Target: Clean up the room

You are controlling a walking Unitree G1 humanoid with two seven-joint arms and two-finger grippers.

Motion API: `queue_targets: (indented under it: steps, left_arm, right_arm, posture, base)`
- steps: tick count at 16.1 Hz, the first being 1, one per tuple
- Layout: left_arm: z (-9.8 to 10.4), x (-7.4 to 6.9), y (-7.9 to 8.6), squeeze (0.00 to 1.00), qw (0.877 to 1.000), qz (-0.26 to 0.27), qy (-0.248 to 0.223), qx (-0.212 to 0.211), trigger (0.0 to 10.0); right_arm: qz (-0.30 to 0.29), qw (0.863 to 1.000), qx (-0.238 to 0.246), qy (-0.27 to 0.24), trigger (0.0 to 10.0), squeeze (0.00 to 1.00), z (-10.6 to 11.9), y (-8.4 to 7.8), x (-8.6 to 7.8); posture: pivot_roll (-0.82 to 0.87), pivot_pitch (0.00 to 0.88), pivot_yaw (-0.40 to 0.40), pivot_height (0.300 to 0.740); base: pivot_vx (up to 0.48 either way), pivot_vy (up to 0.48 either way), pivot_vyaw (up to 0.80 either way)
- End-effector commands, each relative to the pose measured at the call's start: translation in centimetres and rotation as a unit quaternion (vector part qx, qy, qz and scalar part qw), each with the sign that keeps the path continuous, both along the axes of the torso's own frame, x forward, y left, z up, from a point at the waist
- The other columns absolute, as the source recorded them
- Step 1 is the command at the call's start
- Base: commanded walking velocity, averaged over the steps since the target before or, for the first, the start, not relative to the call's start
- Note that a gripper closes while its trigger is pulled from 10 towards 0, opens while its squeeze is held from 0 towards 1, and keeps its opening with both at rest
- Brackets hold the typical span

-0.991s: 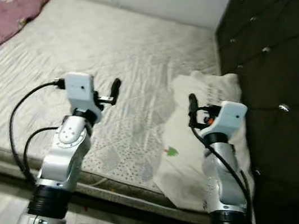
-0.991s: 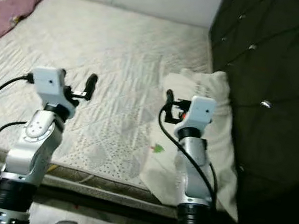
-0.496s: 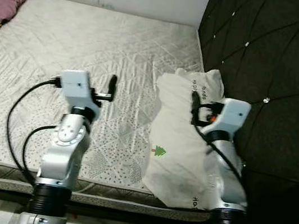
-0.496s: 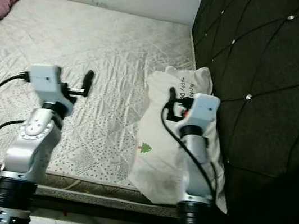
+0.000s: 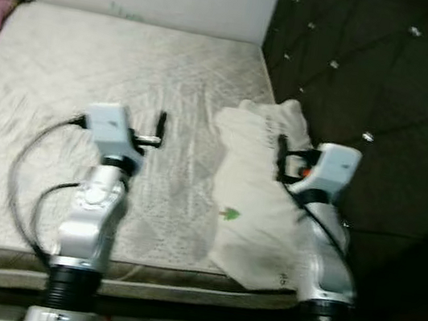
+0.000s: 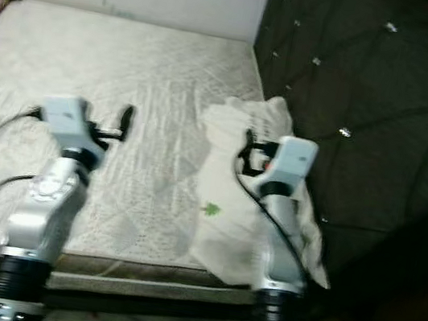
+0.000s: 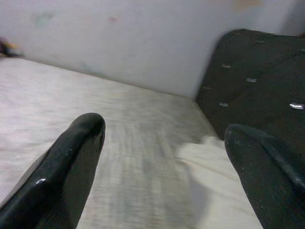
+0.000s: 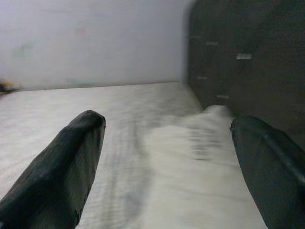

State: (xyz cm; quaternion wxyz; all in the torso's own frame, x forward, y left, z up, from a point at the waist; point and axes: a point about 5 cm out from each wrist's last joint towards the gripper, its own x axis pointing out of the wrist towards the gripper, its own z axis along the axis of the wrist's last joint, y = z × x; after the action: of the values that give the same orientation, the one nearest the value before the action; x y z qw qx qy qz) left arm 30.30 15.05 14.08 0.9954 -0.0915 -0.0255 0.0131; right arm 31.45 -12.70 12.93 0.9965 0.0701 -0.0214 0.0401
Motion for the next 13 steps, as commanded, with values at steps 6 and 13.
queue_targets:
  steps: [6, 13]
  left_arm:
    - [0.63, 0.17, -0.54, 0.0, 1.0, 0.0, -0.011, -0.005, 10.0]
    - [0.72, 0.0, -0.46, 0.0, 1.0, 0.001, -0.012, -0.002, 10.0]
  right_arm:
    - [-0.002, 1.0, -0.005, -0.002, 10.0, 0.0, 0.39, -0.56, 0.29]
    - [0.001, 1.0, -0.007, -0.002, 10.0, 0.0, 0.44, -0.53, 0.38]
  posture:
    - [0.03, 0.0, -0.016, 0.74]
    - [0.03, 0.0, -0.017, 0.74]
  base:
    - [0.0, 0.48, 0.0]
    - [0.0, 0.48, 0.0]
